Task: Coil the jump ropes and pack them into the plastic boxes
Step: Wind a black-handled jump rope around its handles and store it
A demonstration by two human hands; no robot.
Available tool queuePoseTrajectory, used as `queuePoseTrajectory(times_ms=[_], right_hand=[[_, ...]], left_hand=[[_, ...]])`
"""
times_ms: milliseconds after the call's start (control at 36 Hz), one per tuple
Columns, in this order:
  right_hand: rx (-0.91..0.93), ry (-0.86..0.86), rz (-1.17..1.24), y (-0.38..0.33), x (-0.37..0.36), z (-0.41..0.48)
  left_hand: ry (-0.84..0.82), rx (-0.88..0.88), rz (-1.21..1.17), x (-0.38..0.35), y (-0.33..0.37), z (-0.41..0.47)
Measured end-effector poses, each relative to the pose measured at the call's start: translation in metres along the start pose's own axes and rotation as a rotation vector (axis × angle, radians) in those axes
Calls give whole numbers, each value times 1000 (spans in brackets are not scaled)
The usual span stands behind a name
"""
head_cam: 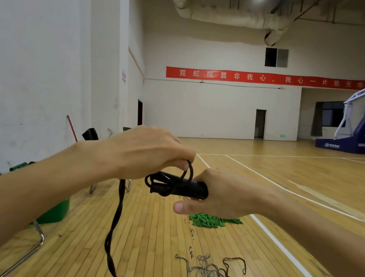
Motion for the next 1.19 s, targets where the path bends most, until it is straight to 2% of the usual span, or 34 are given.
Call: queuePoseTrajectory(times_ms=[222, 389, 472, 556, 639, 750, 833, 972, 1194], right_hand=[[-26, 39, 159, -2, -1, -4], [-20, 27, 222, -5, -3, -5], [17, 6, 221, -8, -2, -8], [59, -29, 236, -12, -1, -12], [123, -26, 336, -18, 6, -14], [175, 46, 484, -18, 22, -11], [180, 98, 535, -13, 31, -8], [157, 166, 630, 1, 42, -6], [-79, 331, 662, 48, 51, 1]], left_hand=[[17, 42, -161, 0, -4, -1], [-47, 106, -230, -1, -8, -1], [-118, 159, -456, -8, -15, -2], [-151, 244, -794, -11, -22, -6], [-127, 315, -1009, -14, -33, -12], [-92, 361, -1158, -25, -42, -21], [-40, 387, -1341, -34, -36, -22], [83, 530, -1712, -57, -34, -24], [96, 616, -1676, -81, -28, -30]])
Point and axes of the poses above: each hand's wrist, its own z-axis towards the middle knuckle, its own x-axis out of the back of the hand, y = z × x, the point moved 9 cm from there along z, towards the middle knuckle, and after that the axes turned 10 degrees about -z, right-handed, at the moved point
